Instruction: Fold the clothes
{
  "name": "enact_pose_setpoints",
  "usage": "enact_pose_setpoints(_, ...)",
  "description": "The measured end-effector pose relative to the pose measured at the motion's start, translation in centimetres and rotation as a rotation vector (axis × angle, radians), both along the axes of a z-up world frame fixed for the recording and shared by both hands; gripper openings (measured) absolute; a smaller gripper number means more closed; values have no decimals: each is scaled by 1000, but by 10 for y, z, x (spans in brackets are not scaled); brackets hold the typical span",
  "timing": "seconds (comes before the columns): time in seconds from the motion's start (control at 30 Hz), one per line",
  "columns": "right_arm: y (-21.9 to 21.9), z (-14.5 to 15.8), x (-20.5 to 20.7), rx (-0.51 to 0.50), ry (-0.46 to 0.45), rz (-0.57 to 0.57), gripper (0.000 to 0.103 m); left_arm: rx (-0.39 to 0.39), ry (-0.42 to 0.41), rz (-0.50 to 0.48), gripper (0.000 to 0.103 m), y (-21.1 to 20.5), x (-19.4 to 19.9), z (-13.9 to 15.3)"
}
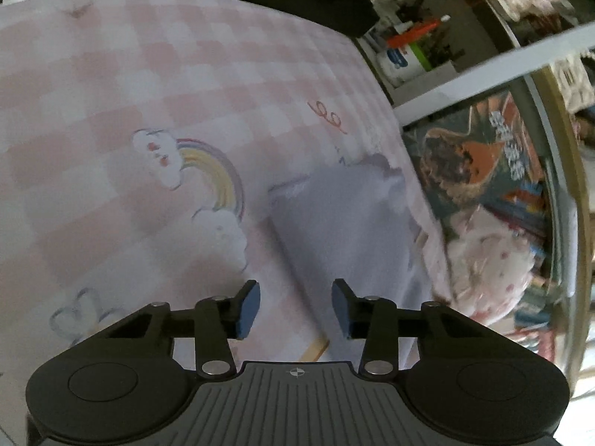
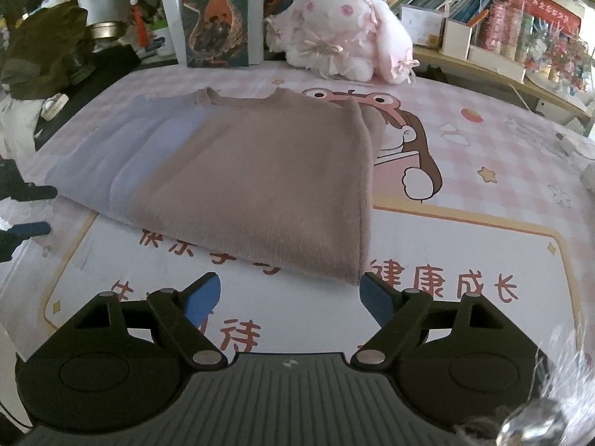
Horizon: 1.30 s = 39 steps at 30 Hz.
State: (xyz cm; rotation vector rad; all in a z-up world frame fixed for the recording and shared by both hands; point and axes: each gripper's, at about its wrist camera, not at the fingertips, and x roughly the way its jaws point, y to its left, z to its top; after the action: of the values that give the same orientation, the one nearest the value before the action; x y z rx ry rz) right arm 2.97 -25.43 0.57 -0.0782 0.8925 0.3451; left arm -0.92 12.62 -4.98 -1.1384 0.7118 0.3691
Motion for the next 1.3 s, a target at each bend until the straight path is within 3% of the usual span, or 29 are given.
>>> enact_pose_setpoints(0.17,4,3,-2,-20,-13,-21,81,-55,4,61,38,13,18,-5)
enact_pose_setpoints(0.23,5,3,-2,-28,-11,-35,81,-47,27,83,23,13,24,-7)
enact_pose_setpoints(0.37,6,3,0,-42,-7,-64,81,1,38,72,13,11,30,-5)
enact_pose_setpoints(0.4,7,3,0,-45,-7,-71,81,42,28,55,7,8,30,0)
enact_pose_setpoints(0.47,7,4,1,-51,-9,-83,81,146,-2,9,6,0,32,13)
enact_pose_setpoints(0.57,8,5,2,-59,-12,-102,81,515,-138,-191,7,-34,36,50)
enact_pose_setpoints(0.6,8,5,3,-60,-10,-109,81,572,-159,-241,7,-40,38,53)
enact_pose_setpoints(0.67,8,5,4,-62,-5,-122,81,518,-125,-250,9,-32,44,43)
enact_pose_setpoints(0.73,10,5,5,-66,-3,-127,81,370,-65,-177,10,-11,45,24)
enact_pose_setpoints(0.83,13,7,4,-73,-8,-128,81,164,-68,-98,16,13,38,4)
enact_pose_setpoints(1.03,11,4,9,-75,11,-173,78,-57,-90,-43,29,25,44,-19)
enact_pose_setpoints(1.13,10,6,11,-72,12,-193,74,-125,-104,1,31,24,49,-27)
enact_pose_setpoints(1.3,7,9,14,-63,12,-214,68,-136,-119,27,23,24,54,-31)
